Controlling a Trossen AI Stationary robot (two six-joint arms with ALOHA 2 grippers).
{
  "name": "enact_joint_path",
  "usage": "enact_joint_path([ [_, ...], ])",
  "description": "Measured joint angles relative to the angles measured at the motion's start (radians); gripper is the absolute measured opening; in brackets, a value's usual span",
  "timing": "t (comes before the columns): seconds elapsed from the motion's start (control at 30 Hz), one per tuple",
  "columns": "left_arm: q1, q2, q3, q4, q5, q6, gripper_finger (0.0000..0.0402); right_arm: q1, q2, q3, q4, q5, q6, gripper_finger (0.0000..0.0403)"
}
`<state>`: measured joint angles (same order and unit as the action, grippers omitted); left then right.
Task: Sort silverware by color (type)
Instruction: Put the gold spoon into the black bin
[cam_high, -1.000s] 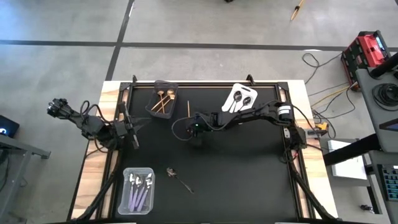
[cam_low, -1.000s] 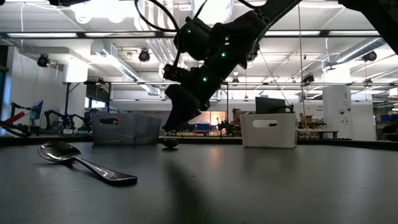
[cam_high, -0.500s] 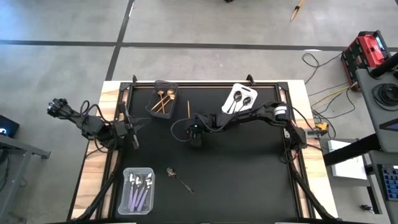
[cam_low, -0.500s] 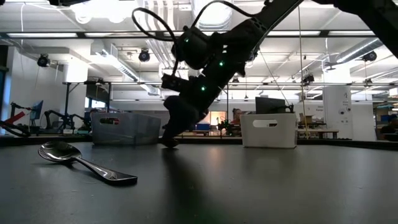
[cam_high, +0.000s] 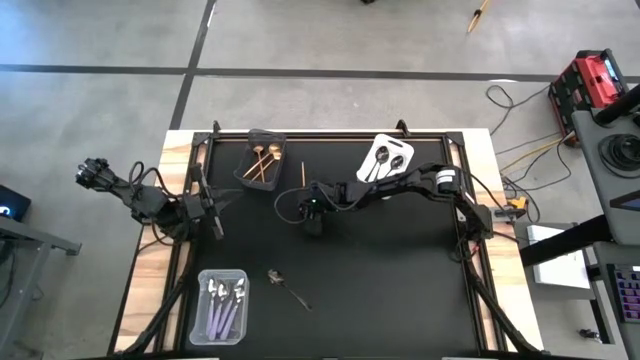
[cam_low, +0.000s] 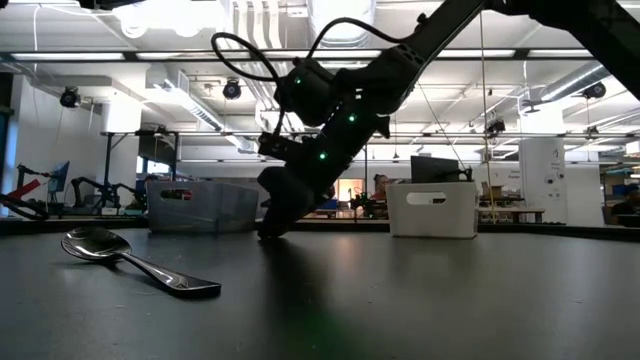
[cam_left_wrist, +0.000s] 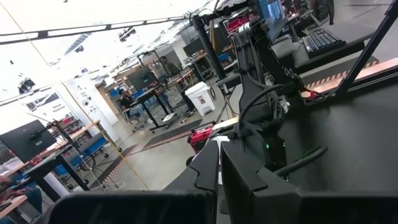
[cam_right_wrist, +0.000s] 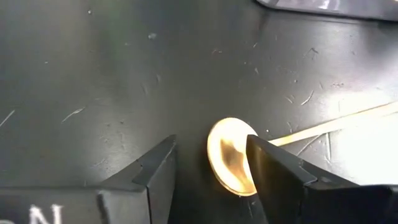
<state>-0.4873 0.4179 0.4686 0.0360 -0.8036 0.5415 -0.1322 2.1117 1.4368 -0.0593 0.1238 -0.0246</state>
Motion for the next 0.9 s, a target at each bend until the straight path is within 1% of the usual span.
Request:
enact_joint_path([
  [0.17, 0.0, 0.0, 0.0, 0.0, 0.0, 0.0, 0.0, -0.005, 0.001, 0.0, 0.001, 0.003, -0.001, 0.015],
  [0.5, 0.0, 0.0, 0.0, 0.0, 0.0, 0.0, 0.0, -0.007, 0.002, 0.0, 0.0, 0.019, -0.016, 0.0051],
  [0.6, 0.0, 0.0, 0.0, 0.0, 0.0, 0.0, 0.0, -0.007, 0.002, 0.0, 0.001, 0.024, -0.03, 0.0028],
  [0.67, 0.0, 0.0, 0.0, 0.0, 0.001, -0.001, 0.0, -0.006, -0.001, 0.0, 0.001, 0.027, -0.038, 0.0019],
  [0.77, 0.0, 0.0, 0.0, 0.0, 0.003, -0.006, 0.0, -0.005, -0.013, 0.0, -0.008, 0.025, -0.043, 0.0017],
  [0.9, 0.0, 0.004, 0.0, 0.0, 0.048, -0.022, 0.0, 0.001, -0.056, 0.0, -0.058, 0.014, -0.042, 0.0014],
])
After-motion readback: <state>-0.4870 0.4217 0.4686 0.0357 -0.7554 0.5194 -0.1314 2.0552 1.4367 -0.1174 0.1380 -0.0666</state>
